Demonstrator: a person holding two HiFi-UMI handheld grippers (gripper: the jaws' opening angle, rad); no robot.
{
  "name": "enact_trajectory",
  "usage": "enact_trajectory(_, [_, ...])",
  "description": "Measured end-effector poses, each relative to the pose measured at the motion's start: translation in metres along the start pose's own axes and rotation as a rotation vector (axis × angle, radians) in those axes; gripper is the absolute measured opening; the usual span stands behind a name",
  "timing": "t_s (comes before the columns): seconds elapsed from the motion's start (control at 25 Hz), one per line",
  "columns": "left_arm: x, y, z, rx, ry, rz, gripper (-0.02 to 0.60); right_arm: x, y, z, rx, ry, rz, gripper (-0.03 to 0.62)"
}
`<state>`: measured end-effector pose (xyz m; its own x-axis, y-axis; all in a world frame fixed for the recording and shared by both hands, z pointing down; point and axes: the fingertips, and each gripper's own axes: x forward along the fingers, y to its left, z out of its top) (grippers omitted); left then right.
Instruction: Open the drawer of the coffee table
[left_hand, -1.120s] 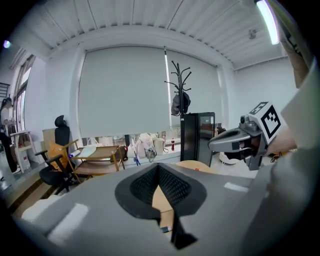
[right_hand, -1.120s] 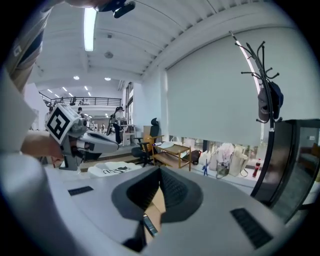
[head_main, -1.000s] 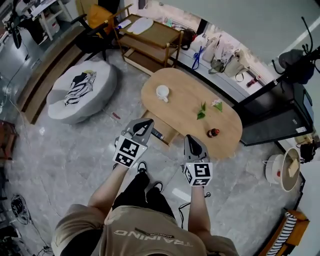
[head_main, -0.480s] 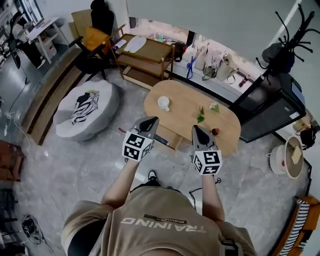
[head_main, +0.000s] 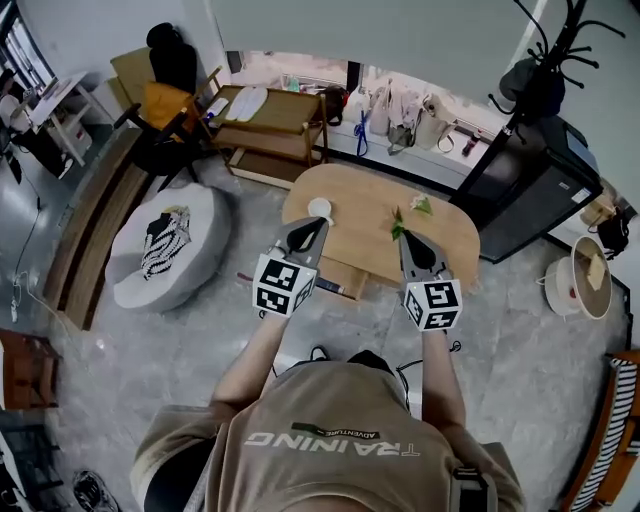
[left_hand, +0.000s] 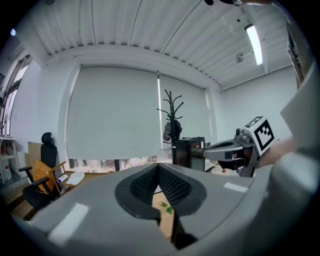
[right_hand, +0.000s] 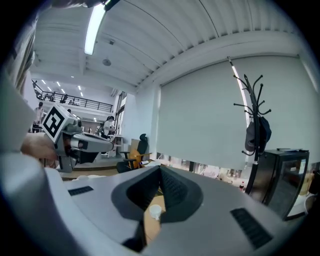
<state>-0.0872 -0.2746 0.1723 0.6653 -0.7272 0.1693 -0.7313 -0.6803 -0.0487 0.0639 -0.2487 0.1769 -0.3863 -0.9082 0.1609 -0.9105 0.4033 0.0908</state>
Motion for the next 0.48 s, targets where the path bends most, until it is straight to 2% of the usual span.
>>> enact_trajectory(0.2, [0.014, 0.002, 0.018, 0.029, -0.021, 0.018, 0.006, 0.006, -0.007, 0.022, -0.035, -0.033, 0.011, 0.005])
enact_trajectory(0.32, [0.017, 0.002, 0.027, 0.014, -0.030, 0.030, 0.006, 0.009, -0.004, 0.025, -0.084, -0.023, 0.029, 0.005])
enact_trajectory(0.48, [0.014, -0.003, 0.026, 0.009, -0.025, 0.053, 0.006, 0.011, -0.009, 0.031, -0.040, -0.051, 0.049, 0.005])
